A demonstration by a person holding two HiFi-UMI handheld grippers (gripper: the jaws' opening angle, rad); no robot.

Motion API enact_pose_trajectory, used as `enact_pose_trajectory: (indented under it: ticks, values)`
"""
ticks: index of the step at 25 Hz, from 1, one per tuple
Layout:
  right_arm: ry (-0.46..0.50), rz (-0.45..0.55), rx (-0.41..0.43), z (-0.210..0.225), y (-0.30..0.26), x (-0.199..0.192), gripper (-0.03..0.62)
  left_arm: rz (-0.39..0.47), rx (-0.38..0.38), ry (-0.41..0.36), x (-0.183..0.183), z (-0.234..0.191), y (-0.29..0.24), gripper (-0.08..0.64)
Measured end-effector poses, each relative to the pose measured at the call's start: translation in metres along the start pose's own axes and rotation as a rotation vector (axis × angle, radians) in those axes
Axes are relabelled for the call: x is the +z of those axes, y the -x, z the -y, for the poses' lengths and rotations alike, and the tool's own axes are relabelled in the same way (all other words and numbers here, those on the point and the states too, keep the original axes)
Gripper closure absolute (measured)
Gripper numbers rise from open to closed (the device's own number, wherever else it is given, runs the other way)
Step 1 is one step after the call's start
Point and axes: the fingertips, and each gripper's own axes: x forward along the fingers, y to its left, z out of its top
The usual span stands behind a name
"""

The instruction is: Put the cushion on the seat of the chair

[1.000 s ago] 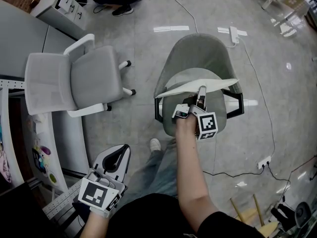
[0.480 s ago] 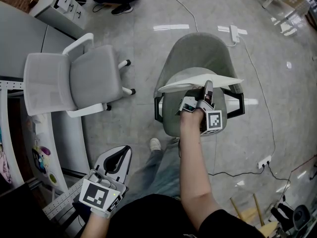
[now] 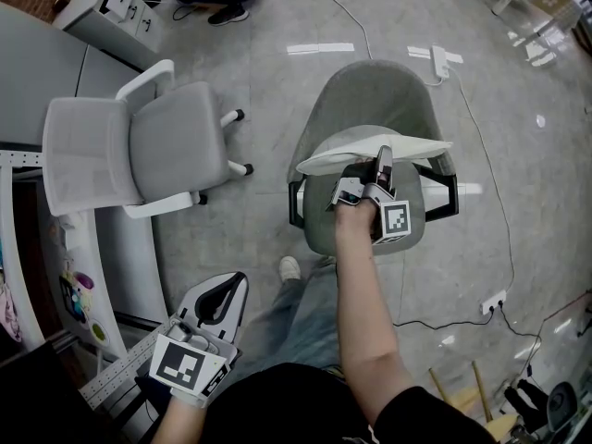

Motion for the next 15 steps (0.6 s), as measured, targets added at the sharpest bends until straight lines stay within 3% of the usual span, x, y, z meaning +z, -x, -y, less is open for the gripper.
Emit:
enact_pose_trajectory:
  ticks: [10, 15]
  values:
    - [0.020, 0.006, -0.097, 0.040, 0.038, 0.000, 0.555, 0.003, -0.011, 0.007, -0.002, -0.004, 0.001, 0.548]
    - [0.080, -0.009, -0.094, 0.048, 0.056, 0.009, 0.554, 0.001, -0.031, -0.001, -0.008, -0.002, 0.002, 0.548]
